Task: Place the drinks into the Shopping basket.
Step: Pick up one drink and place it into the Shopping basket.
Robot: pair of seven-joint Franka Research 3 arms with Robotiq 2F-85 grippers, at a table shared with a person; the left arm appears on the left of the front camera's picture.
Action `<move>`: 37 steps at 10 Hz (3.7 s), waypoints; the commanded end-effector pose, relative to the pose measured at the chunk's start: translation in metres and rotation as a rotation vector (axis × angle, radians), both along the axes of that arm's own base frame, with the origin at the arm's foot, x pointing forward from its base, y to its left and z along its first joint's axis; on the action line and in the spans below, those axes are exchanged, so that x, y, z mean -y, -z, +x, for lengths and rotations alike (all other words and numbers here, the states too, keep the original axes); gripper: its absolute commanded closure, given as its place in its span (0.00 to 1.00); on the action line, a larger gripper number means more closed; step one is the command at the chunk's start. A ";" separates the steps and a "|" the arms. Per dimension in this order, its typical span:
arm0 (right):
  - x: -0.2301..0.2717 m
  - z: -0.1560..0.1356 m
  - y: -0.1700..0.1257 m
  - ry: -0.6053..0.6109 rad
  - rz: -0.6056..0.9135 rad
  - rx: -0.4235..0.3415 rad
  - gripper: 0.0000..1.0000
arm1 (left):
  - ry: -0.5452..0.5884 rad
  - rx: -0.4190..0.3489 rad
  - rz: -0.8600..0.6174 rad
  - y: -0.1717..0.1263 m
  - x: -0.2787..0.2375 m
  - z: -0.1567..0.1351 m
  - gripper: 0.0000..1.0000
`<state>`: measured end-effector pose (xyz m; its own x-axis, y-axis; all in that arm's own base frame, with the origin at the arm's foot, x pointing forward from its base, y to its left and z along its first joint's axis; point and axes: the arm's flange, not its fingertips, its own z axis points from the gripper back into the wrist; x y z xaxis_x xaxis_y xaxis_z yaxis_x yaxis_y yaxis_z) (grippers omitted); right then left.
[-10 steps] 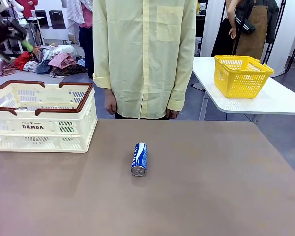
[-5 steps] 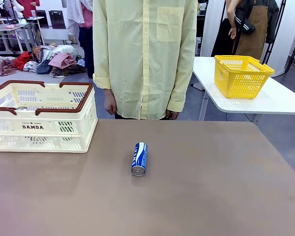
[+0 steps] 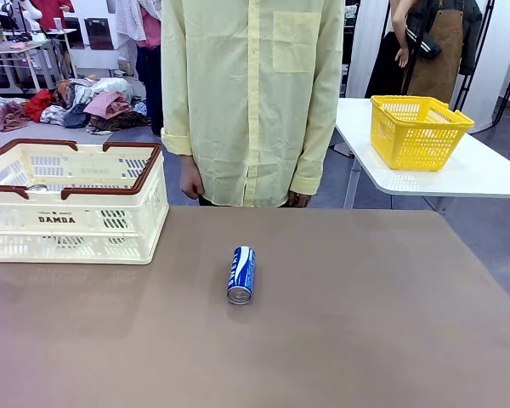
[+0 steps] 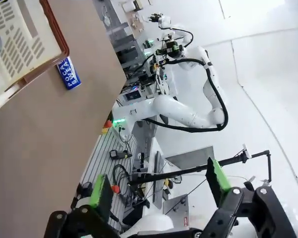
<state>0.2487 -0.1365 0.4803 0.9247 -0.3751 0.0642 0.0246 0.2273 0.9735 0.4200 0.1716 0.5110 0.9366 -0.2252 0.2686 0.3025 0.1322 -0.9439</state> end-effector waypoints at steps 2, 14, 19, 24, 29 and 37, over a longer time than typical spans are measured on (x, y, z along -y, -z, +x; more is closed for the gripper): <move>-0.001 0.001 -0.005 0.008 0.020 0.000 0.00 | -0.017 -0.009 -0.056 -0.002 -0.007 0.004 0.00; -0.001 0.001 -0.005 0.008 0.020 0.000 0.00 | -0.017 -0.009 -0.056 -0.002 -0.007 0.004 0.00; -0.001 0.001 -0.005 0.008 0.020 0.000 0.00 | -0.011 0.001 -0.036 0.005 0.003 0.006 0.00; -0.001 0.001 -0.005 0.008 0.020 0.000 0.00 | -0.026 -0.228 0.403 -0.093 0.157 0.024 0.00; -0.001 0.001 -0.005 0.008 0.020 0.000 0.00 | -0.128 -0.145 0.976 -0.075 0.386 0.063 0.00; -0.001 0.001 -0.005 0.008 0.020 0.000 0.00 | -0.182 0.148 1.143 0.105 0.537 0.033 0.00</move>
